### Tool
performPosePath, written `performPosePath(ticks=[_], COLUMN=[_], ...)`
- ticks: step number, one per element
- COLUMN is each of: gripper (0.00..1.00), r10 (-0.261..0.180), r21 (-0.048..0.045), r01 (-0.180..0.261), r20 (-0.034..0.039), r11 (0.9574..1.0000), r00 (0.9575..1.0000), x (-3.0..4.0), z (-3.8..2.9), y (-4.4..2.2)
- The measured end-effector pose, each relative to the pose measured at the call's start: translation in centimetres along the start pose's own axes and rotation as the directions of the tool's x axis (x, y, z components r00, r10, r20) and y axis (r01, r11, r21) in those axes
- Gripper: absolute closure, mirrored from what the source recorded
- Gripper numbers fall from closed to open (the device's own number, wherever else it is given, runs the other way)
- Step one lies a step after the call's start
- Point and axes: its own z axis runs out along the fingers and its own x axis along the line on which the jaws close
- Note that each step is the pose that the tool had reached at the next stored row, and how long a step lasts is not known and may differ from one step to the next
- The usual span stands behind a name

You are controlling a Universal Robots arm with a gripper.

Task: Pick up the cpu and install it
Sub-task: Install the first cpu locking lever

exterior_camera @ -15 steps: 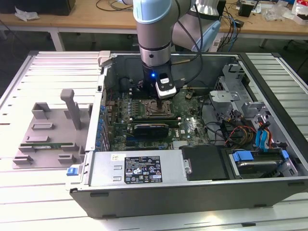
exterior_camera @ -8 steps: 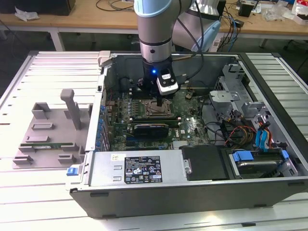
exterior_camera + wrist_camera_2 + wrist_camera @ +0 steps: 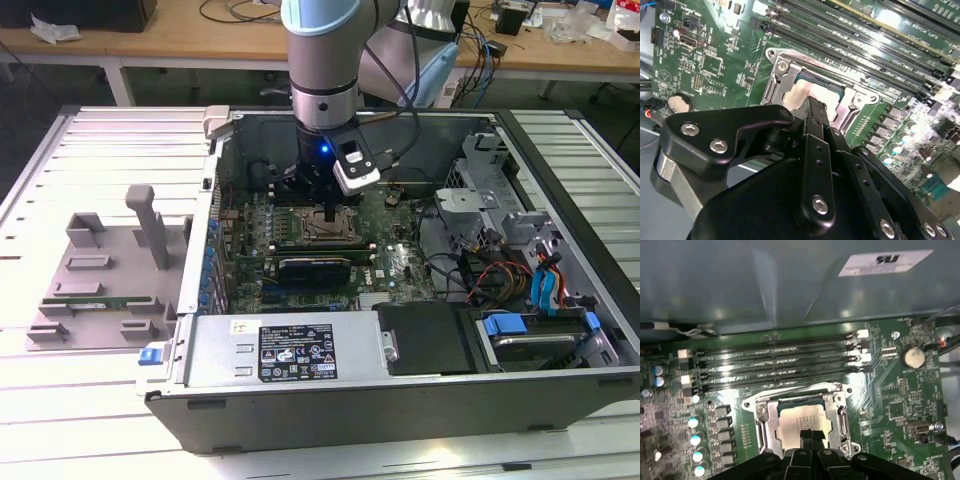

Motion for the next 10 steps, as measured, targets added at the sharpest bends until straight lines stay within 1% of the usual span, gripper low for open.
performPosePath(ticks=[2, 3, 5, 6, 10], gripper=[0.89, 0.89, 0.89, 0.89, 0.89], r10=[0.0, 0.0, 0.0, 0.0, 0.0], r21=[0.0, -0.0001, -0.0001, 0.0, -0.0001], r01=[0.0, 0.0, 0.0, 0.0, 0.0], r20=[0.0, 0.0, -0.0001, -0.0001, -0.0001], r11=[1.0, 1.0, 1.0, 1.0, 1.0], r00=[1.0, 1.0, 1.0, 1.0, 1.0], x=[-0.03, -0.08, -0.21, -0.34, -0.37], z=[-0.14, -0.35, -0.81, -1.33, -1.44], y=[0.0, 0.01, 0.02, 0.03, 0.04])
